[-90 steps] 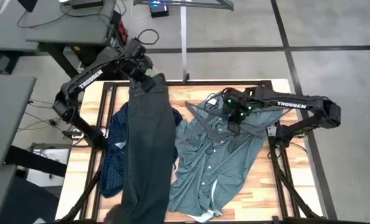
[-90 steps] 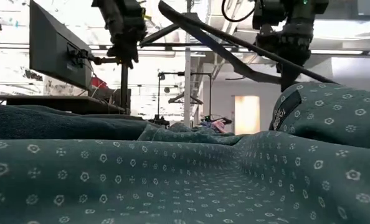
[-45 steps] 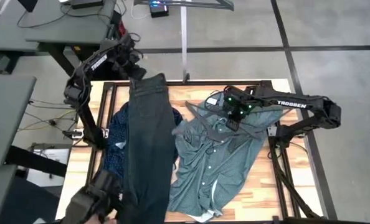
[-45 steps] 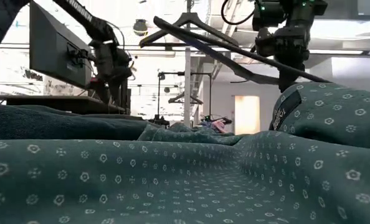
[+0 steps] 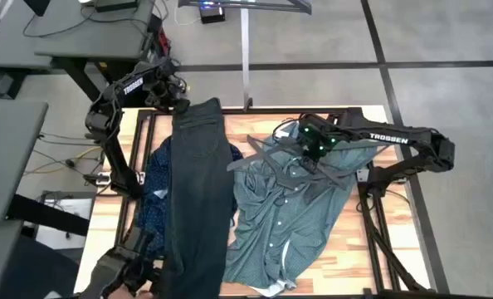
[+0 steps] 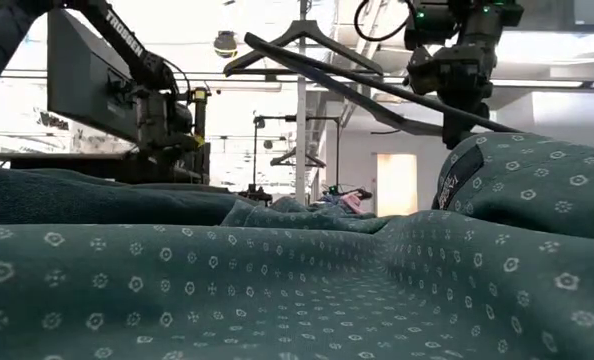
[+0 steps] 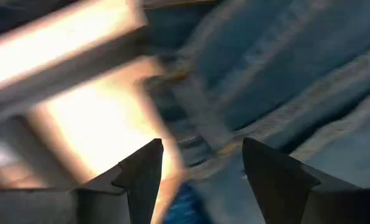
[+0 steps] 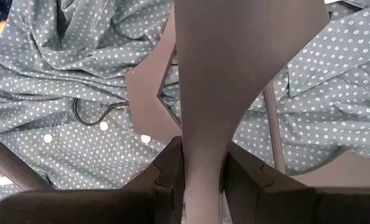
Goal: Hang clothes
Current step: Hang the black pants on the rack
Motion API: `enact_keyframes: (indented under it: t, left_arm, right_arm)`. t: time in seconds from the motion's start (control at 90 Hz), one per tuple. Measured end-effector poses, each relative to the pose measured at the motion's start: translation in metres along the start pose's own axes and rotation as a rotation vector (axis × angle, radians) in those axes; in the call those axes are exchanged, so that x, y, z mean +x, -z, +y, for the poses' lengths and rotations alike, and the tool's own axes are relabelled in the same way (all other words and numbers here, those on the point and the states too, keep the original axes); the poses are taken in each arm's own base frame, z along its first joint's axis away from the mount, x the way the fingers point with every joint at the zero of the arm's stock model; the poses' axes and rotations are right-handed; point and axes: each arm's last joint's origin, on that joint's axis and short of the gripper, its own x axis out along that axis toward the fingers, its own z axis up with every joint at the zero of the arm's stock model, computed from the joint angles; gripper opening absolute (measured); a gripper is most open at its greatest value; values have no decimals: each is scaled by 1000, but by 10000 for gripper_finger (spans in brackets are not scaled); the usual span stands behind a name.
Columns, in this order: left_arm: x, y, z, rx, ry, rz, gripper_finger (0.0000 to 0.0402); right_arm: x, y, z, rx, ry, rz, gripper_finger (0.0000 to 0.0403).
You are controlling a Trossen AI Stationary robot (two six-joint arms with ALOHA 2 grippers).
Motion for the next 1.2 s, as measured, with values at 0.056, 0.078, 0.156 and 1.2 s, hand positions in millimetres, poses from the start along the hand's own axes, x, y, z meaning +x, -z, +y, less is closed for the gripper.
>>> enact_keyframes:
  t: [0.056,0.078,0.156,1.2]
  left_arm:
    - [7,2,4,-8,1,-5,203]
    - [10,2,6,-12,1,-9,203]
    - [21,6,12,-21,16,-20,203]
    - [92,20,17,75,232,-337,28]
  right_arm:
    - [0,0,-1,3,1,-1,67]
    - [0,0,-1,4,1,-1,66]
    - [0,0,-1,4,1,-1,66]
    - [0,0,-1,4,-16,4,66]
